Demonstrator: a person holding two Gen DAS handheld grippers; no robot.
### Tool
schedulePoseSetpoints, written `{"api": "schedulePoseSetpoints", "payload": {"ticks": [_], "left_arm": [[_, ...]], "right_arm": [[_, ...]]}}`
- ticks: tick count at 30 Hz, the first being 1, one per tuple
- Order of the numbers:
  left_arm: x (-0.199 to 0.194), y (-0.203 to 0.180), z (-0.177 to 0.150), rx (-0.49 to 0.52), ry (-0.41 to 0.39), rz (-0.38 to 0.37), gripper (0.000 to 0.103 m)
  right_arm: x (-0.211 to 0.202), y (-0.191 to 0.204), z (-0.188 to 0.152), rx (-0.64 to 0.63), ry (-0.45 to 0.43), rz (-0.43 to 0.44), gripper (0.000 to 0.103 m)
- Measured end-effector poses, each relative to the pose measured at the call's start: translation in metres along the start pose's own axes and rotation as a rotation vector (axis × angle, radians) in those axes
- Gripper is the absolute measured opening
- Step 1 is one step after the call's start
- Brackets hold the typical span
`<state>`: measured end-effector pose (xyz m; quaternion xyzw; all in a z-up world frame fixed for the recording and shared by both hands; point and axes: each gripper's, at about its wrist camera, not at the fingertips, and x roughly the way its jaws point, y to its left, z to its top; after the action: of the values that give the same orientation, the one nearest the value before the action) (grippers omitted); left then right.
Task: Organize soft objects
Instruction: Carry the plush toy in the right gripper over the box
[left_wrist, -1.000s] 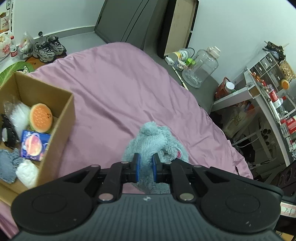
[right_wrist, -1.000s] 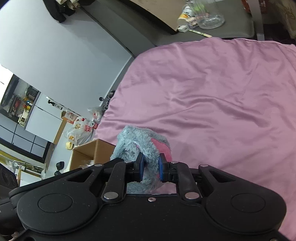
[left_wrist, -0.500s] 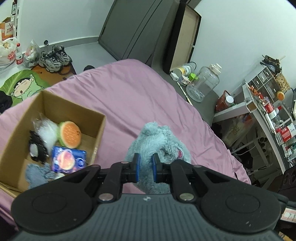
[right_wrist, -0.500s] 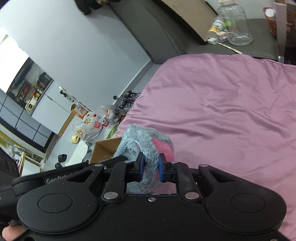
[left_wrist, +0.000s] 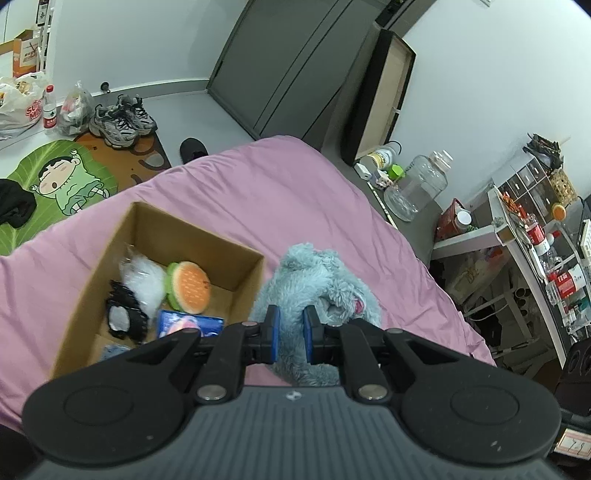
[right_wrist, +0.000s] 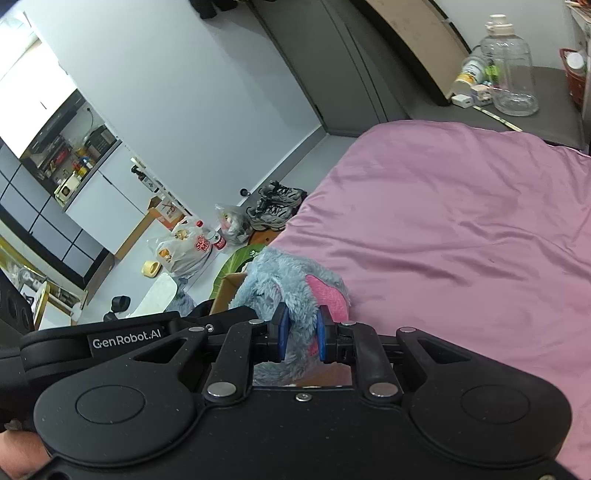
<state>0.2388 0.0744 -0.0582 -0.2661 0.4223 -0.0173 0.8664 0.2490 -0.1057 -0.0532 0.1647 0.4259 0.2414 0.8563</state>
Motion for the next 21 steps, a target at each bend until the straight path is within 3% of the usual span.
{"api": "schedulePoseSetpoints", "payload": {"ticks": [21], "left_arm": [[0.006, 0.061, 0.017, -0.033, 0.046, 0.033, 0.012]], "right_arm": [[0.047, 0.044, -0.016, -0.065, 0.078, -0.02, 0.016]]}}
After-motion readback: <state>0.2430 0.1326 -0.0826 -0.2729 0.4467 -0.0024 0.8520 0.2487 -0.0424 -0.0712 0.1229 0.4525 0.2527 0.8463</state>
